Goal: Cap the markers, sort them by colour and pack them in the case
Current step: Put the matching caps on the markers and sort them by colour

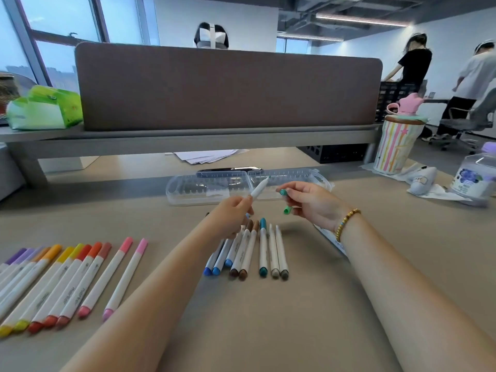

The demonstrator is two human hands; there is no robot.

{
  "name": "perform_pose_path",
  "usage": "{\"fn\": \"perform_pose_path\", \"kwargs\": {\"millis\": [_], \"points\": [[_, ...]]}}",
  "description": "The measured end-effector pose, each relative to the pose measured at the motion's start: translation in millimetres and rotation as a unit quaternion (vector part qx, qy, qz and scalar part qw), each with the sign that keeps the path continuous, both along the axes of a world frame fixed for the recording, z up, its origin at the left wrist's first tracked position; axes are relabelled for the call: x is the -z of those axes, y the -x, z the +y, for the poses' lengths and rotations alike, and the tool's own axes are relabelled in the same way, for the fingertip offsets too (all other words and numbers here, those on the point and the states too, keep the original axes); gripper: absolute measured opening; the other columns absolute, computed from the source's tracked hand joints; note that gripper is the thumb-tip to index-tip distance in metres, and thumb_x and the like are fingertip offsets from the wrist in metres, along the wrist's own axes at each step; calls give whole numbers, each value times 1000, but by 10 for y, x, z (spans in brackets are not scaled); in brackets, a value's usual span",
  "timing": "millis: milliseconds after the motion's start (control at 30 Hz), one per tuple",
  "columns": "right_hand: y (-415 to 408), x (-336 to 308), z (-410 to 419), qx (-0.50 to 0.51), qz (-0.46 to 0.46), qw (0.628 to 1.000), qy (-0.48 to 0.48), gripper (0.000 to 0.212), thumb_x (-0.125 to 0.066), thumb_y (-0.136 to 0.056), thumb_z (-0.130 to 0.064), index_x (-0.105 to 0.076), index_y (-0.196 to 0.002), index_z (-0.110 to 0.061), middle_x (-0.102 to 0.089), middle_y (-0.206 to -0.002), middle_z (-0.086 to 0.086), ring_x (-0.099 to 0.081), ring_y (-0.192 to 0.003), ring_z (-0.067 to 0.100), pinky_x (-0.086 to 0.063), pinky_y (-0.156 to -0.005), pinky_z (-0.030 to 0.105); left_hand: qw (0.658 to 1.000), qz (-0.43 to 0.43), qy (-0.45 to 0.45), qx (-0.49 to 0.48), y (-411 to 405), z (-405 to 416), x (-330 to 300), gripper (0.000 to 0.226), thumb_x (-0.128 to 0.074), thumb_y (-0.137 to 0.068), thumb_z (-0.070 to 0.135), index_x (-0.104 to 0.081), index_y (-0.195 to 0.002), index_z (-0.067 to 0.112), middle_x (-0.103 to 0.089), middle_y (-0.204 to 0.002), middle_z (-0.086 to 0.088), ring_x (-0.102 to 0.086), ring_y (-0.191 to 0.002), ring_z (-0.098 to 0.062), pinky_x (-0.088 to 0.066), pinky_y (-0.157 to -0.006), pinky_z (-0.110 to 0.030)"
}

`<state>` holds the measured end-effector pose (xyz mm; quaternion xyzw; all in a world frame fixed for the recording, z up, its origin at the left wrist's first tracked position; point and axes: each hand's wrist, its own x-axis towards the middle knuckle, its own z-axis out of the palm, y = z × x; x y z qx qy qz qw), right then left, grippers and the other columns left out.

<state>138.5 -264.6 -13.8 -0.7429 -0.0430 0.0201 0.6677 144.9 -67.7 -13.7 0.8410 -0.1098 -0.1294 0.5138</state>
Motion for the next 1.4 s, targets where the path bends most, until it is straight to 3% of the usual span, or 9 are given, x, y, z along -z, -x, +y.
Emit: {"fn": "perform_pose_path", "kwargs": {"millis": [100,233,400,533,700,833,1067,1167,1400], "points": [[11,-19,-24,-24,21,995,-96,26,-35,-99,-6,-61,-98,-9,-51,-72,2,-46,-67,11,-38,-64,25,999,-20,-24,8,6,6,15,40,-31,-100,40,-54,-80,14,-39,-56,4,-32,-42,-8,-31,-42,-21],[-4,3,-10,-19,33,991,-130,23,-36,-99,-5,-59,-100,-5,-49,-71,2,-45,-64,11,-37,-62,25,999,-26,-28,9,5,19,35,41,-33,-99,42,-54,-79,14,-39,-55,4,-31,-41,-8,-30,-42,-20],[-1,0,15,29,44,989,-141,17,-43,-96,-2,-60,-101,-2,-62,-82,9,-61,-71,16,-56,-60,21,999,-26,-22,8,-6,12,38,41,-34,-99,43,-54,-78,15,-40,-56,3,-30,-42,-8,-30,-42,-21],[-46,5,51,63,49,987,-141,19,-42,-97,-2,-60,-101,-5,-61,-84,8,-60,-74,16,-57,-61,23,999,-30,-34,8,-7,-6,37,40,-33,-99,42,-54,-78,15,-41,-58,3,-32,-43,-9,-31,-43,-21],[-97,-12,63,127,40,987,-90,9,-45,-98,-10,-54,-100,-10,-63,-83,7,-61,-71,16,-57,-67,28,999,-22,-31,8,-5,-3,36,40,-33,-99,42,-55,-80,14,-42,-59,2,-33,-45,-9,-32,-43,-20],[-102,-30,135,135,56,986,-74,17,-32,-103,-21,-47,-96,-18,-70,-93,6,-65,-90,18,-46,-74,31,999,-20,-32,7,14,-9,34,41,-33,-100,41,-54,-79,14,-41,-59,2,-33,-44,-9,-31,-44,-21],[-94,-54,182,121,39,980,-152,25,-25,-104,-21,-45,-91,-15,-64,-121,10,-54,-116,17,-24,-110,42,998,-29,-51,36,89,-77,4,42,-30,-101,37,-50,-72,15,-40,-57,3,-30,-44,-10,-29,-43,-20],[-70,-65,237,99,39,984,-144,27,-24,-104,-20,-43,-85,-15,-62,-124,12,-46,-128,23,-17,-113,45,997,-28,-58,32,106,-101,0,41,-30,-101,37,-50,-72,15,-41,-58,3,-31,-46,-9,-31,-45,-20],[-82,-69,382,94,38,989,-107,22,-28,-104,-22,-45,-91,-16,-66,-118,8,-54,-119,17,-25,-110,42,999,-10,-45,20,114,-100,-12,40,-29,-101,39,-51,-77,15,-40,-57,3,-32,-44,-9,-30,-43,-20]]}}
